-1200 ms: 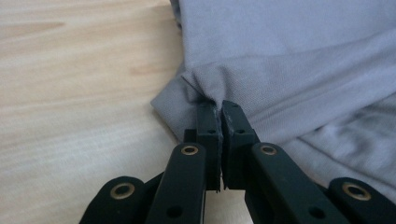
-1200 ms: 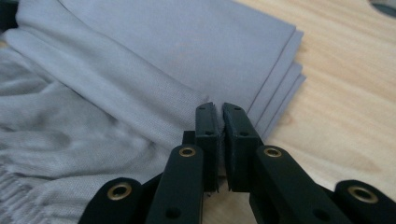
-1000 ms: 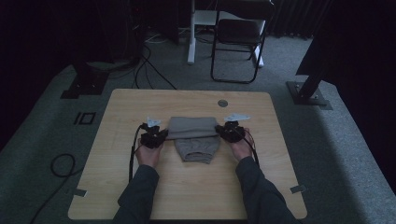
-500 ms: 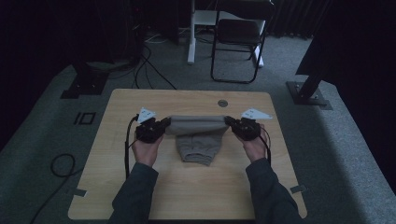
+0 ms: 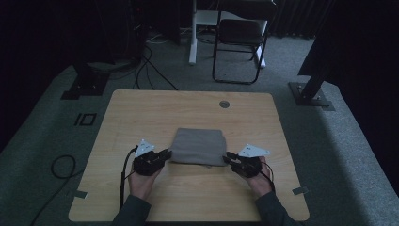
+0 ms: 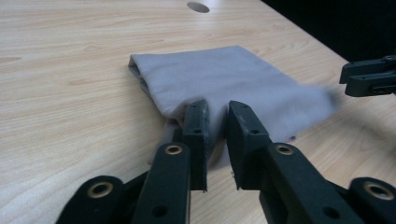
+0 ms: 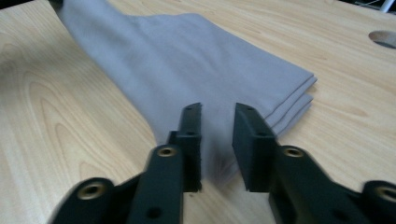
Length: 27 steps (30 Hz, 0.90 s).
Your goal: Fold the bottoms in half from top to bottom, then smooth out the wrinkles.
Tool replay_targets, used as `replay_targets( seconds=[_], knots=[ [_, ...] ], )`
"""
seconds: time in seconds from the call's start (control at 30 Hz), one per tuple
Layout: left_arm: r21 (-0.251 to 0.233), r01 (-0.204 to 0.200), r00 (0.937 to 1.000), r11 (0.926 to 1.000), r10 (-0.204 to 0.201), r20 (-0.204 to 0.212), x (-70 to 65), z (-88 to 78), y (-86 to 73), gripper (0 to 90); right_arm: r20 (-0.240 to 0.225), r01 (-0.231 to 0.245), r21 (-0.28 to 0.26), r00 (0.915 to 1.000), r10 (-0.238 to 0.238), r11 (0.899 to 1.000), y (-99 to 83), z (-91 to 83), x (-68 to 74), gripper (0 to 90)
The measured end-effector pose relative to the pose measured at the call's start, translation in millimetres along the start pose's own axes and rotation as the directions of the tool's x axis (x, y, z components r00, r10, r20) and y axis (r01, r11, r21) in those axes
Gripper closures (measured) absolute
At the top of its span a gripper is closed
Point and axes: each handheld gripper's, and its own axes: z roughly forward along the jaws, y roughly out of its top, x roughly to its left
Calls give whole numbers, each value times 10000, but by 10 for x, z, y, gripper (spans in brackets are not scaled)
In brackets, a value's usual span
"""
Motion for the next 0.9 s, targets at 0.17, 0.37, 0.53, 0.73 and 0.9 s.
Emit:
replay_targets(
  seconds=[0.17, 0.37, 0.53, 0.73, 0.9],
  knots=[
    [-344, -197, 9998, 9992, 198, 19, -42, -39, 119, 706, 122, -111, -287, 9999, 114, 9995, 94, -21, -1, 605],
    [195, -811, 9966, 9965, 809, 123, -152, 146, 178, 670, 203, -29, 76, 9998, 28, 10000, 113, 127, 53, 566],
    [712, -970, 9953, 9927, 965, 113, -187, 372, 146, 641, 91, -130, 391, 9999, 127, 9991, 98, 243, 104, 548],
    [1297, -1196, 9924, 9843, 1222, -124, -248, 596, 79, 614, 113, -243, 633, 9997, 236, 9977, 123, 363, 160, 531],
    [1411, -1280, 9912, 9817, 1315, -154, -277, 663, 30, 609, 64, -418, 651, 9991, 415, 9970, 138, 461, 184, 527]
  ],
)
